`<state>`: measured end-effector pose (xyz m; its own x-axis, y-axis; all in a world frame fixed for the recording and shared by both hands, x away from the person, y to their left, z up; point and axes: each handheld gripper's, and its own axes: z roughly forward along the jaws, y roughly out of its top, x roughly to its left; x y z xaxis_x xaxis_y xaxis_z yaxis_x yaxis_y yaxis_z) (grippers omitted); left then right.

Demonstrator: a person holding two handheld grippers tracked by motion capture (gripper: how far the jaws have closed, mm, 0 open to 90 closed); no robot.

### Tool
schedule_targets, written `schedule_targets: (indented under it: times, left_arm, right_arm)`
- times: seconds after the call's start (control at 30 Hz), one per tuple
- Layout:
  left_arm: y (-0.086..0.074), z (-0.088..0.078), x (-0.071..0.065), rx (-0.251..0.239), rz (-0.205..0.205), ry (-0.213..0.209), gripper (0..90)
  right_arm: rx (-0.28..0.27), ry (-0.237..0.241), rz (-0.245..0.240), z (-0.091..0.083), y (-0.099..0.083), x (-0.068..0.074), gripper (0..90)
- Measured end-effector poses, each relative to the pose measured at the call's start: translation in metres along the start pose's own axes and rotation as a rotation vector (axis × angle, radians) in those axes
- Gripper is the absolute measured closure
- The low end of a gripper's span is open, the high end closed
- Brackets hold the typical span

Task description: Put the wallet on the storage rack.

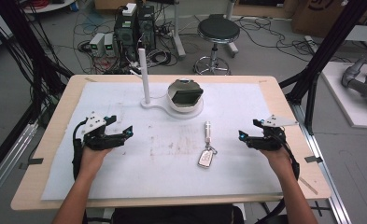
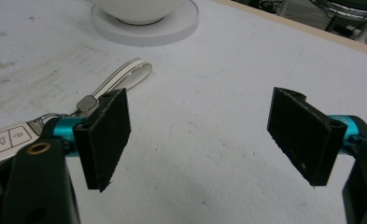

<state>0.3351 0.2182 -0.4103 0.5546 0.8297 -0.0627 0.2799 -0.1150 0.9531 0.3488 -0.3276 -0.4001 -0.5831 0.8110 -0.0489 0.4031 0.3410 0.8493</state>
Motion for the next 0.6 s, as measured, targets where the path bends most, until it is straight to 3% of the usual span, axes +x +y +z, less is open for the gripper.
schedule_targets:
  times: [0.6]
  left_arm:
    - [-0.0058, -0.0021, 0.0067, -0.009, -0.021, 0.034, 19.7]
  right_arm:
    - [-0.012, -0.009, -0.001, 0.0015, 0.0019, 0.001, 21.8]
